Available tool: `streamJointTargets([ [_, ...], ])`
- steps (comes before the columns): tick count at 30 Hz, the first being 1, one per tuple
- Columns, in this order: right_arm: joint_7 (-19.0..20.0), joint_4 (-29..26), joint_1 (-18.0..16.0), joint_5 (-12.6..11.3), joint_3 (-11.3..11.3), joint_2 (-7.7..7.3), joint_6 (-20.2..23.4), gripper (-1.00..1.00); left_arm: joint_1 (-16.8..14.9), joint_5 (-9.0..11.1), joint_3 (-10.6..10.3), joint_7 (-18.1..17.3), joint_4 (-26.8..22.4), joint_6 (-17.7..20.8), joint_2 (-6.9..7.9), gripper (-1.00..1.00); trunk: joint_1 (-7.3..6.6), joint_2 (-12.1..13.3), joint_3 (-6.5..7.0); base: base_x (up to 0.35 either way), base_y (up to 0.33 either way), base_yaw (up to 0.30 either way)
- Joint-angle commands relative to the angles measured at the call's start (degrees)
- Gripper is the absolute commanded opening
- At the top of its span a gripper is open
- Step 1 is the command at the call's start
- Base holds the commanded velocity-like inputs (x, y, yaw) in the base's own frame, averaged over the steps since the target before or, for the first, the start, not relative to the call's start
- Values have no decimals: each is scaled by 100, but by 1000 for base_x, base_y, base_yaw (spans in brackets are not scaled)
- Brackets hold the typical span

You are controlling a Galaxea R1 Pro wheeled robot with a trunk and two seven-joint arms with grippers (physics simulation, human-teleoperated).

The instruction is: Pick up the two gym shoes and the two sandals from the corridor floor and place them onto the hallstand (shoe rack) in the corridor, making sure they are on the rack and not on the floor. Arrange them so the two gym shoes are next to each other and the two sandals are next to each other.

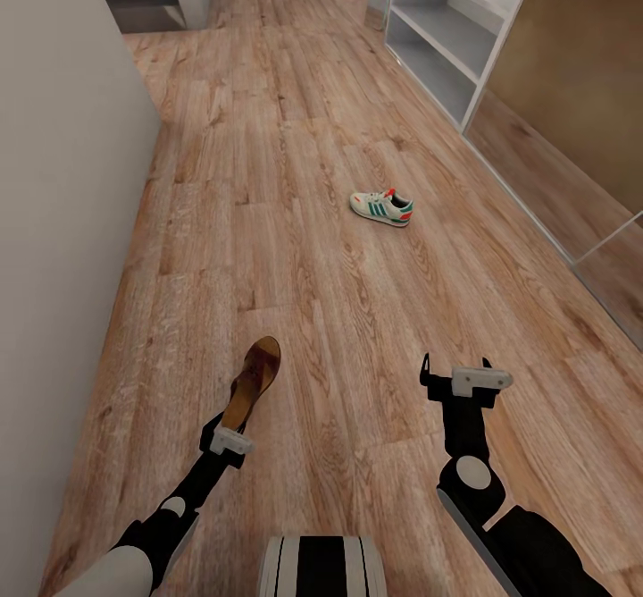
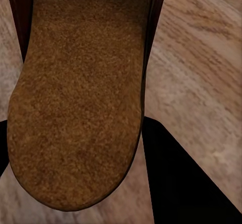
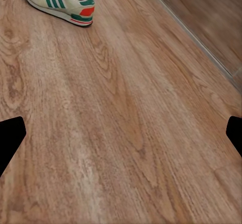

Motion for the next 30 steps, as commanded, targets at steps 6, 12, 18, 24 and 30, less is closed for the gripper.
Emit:
streamJointTargets([
  [6,-45,-8,-6,-19,18,-5,44,100,-3,-33,51,-46,1,-17,-4,-100,-1,-1,-3,0,0,0],
  [12,-47,-8,-8,-19,19,-6,44,100,-3,-33,51,-46,1,-20,-5,-100,-1,-1,-3,0,0,0],
  [18,-48,-4,-8,-19,24,-5,44,100,-3,-33,51,-46,1,-24,-2,-100,-1,-1,-3,0,0,0],
  [24,-50,-1,-10,-19,22,-4,47,100,-3,-33,51,-46,1,-25,0,-100,-1,-1,-3,0,0,0],
  [30,-51,-1,-11,-23,16,-3,49,100,-3,-33,51,-46,1,-29,1,-100,-1,-1,-3,0,0,0],
])
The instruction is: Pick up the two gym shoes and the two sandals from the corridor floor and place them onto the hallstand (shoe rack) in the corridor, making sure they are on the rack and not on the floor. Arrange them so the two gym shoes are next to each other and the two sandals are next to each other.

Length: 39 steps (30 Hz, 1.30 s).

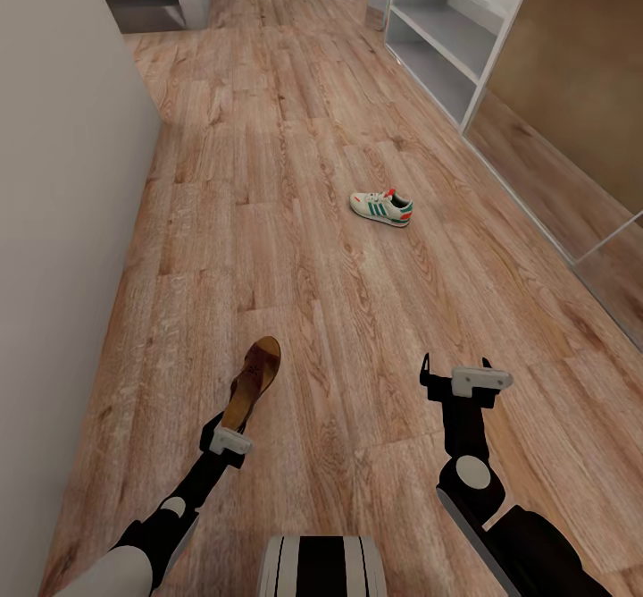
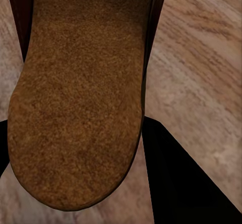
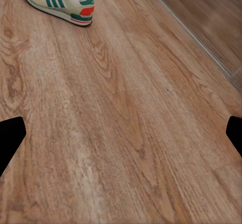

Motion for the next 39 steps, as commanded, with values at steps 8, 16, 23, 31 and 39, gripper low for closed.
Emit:
streamJointTargets([
  [8,-43,-7,-7,-16,20,-7,40,100,-3,-27,55,-46,-2,-28,-22,-100,-1,-1,-3,0,0,0],
  [16,-43,-7,-7,-15,20,-3,39,100,-3,-12,59,-38,-7,-31,-31,-100,-1,-1,-3,0,0,0],
  [23,-43,-7,-7,-15,25,-1,39,100,-3,-5,59,-23,-8,-31,-35,-100,-1,-1,-3,64,-132,0],
  [31,-43,-11,-7,-15,44,14,39,100,-3,-1,73,-20,-8,-111,-30,-100,-1,-1,7,50,-115,7],
  [39,-138,-36,-7,-9,70,36,39,100,-3,-3,70,-16,-11,-145,-58,-100,-1,-1,58,9,-20,64],
])
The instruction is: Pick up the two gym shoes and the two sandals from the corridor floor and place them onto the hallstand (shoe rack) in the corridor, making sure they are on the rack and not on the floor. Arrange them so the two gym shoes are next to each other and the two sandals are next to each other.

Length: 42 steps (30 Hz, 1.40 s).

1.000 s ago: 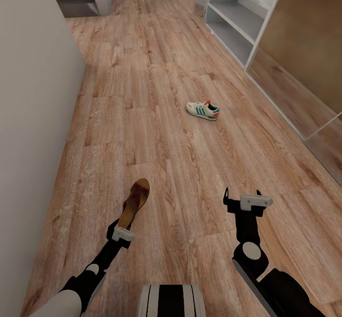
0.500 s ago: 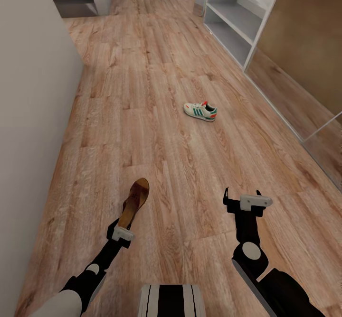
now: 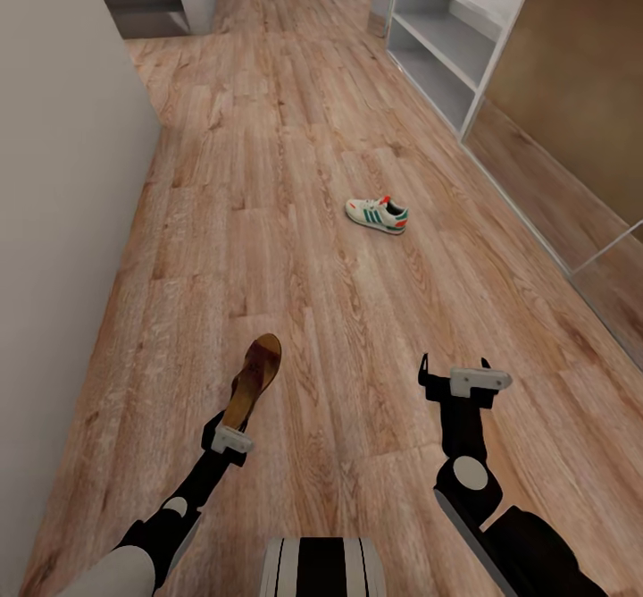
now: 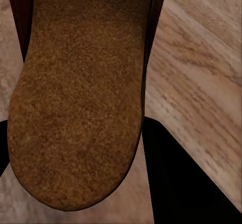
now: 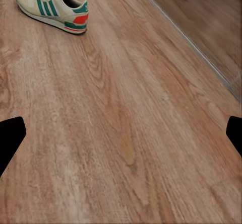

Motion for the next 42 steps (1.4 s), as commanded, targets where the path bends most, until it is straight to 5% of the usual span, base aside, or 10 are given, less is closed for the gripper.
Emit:
streamJointTargets([
  [1,-80,-12,-6,-19,23,11,45,100,-2,-26,52,-47,-3,-14,-7,-100,-1,-1,5,3,-6,82],
  [10,-298,-32,-11,-18,62,270,79,100,-2,3,68,-46,-19,0,6,-100,-1,-1,78,1,-3,60],
  [11,-321,-32,-11,-18,64,347,88,100,-2,19,71,-51,-20,10,16,-100,-1,-1,85,1,-1,27],
  [12,-380,-31,-8,-9,80,584,172,100,2,130,77,-90,-17,39,56,-100,-1,-1,91,0,-1,14],
  [15,-441,-32,3,38,93,689,297,100,10,267,77,-169,-17,55,88,-100,-1,-1,106,0,0,10],
  [21,-544,-32,329,200,215,834,520,100,50,1015,77,-464,-15,85,245,-100,-1,-1,136,0,0,4],
  [22,-544,-32,329,200,215,834,520,100,50,1015,77,-464,-15,85,245,-100,-1,-1,142,0,0,2],
  [28,-627,-34,640,250,618,882,590,100,69,1970,60,-965,-21,101,501,-100,-1,-1,186,0,0,1],
  [42,-1330,-32,970,263,1172,887,514,100,78,2940,59,-2045,-30,183,1076,-100,-1,-1,266,0,0,0],
])
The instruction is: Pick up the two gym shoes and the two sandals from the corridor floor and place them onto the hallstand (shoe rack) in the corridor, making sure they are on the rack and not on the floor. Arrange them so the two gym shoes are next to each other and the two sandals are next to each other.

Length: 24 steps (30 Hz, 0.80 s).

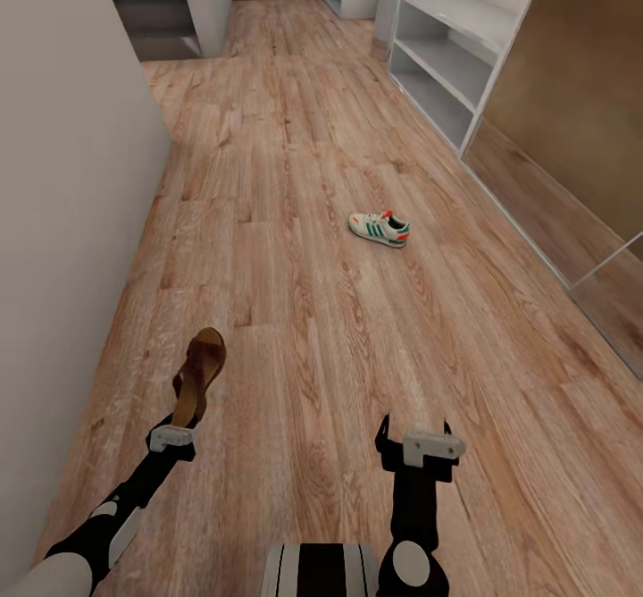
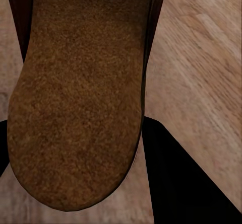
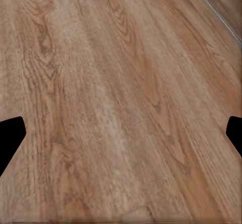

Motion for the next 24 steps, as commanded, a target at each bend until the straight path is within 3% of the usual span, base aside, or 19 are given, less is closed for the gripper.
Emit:
streamJointTargets([
  [1,-66,-9,7,-19,52,-12,56,100,-2,44,21,-75,3,4,10,-100,-1,-1,-2,0,0,0],
  [7,-174,-9,119,-14,134,-40,46,100,8,137,8,-107,-1,25,33,-100,-1,-1,2,0,0,0],
  [12,-252,-9,176,-12,157,-62,47,100,47,168,3,99,1,29,15,-100,-1,-1,3,0,0,0],
  [13,-273,-9,190,-11,162,-71,47,100,69,159,-12,506,4,28,-6,-100,-1,-1,3,0,0,0],
  [15,-280,-9,195,-11,165,-75,48,100,91,145,-25,831,8,27,-26,-100,-1,-1,3,0,0,0],
  [19,-299,-9,199,-10,170,-75,50,100,132,129,-51,1212,8,27,-75,-100,-1,-1,3,0,0,0],
  [24,-378,-9,201,-10,183,-74,55,100,179,116,-117,1417,4,30,-198,-100,-1,-1,3,0,0,0],
])
